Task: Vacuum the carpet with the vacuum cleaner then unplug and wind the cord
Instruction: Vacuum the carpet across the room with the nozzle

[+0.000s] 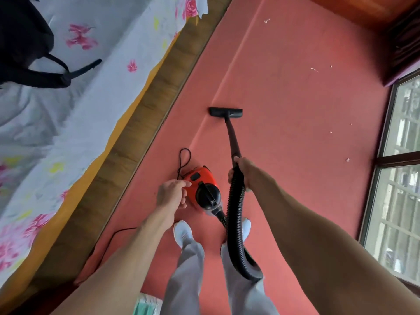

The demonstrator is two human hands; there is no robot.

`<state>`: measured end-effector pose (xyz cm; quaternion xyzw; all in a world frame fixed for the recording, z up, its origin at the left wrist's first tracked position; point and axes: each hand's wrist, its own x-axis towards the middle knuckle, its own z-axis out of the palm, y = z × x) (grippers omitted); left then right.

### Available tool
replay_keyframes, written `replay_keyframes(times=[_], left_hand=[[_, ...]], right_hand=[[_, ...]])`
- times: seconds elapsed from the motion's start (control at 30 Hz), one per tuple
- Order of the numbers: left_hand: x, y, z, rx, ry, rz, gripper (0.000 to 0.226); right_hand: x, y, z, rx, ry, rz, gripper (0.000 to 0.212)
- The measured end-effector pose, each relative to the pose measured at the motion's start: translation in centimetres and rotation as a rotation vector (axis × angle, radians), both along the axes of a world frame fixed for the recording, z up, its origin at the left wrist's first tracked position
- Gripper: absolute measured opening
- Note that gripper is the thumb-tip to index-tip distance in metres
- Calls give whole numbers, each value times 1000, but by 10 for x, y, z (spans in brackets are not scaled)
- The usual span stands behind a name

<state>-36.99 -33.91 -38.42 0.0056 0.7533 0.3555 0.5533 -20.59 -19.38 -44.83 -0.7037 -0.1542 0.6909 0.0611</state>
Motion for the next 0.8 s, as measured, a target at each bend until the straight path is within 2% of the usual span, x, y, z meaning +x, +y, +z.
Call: replay_keyframes(times=[0.17,0.27,0.4,0.5,0.63,0.7,0.8], left_hand=[[5,2,-2,-13,-31,83,20],[17,13,-2,-31,-36,86,20],[38,36,0,-61,-21,67,20],[59,52,3,-58,-30,33,20],[94,78,9,-60,-52,-47,20],[110,91,13,-54,-30,-114,20],[136,109,20,-46,10,-199,22]], right_hand=[[0,57,-18,6,-31,53,25],[13,64,-17,-22,-15,86,25],[59,39,9,-59,-11,170,31],[130,1,39,-146,-41,240,40],[217,-48,81,-310,-114,282,38],[227,-61,87,-355,-132,289,38],[210,-50,73,-280,-112,296,37]])
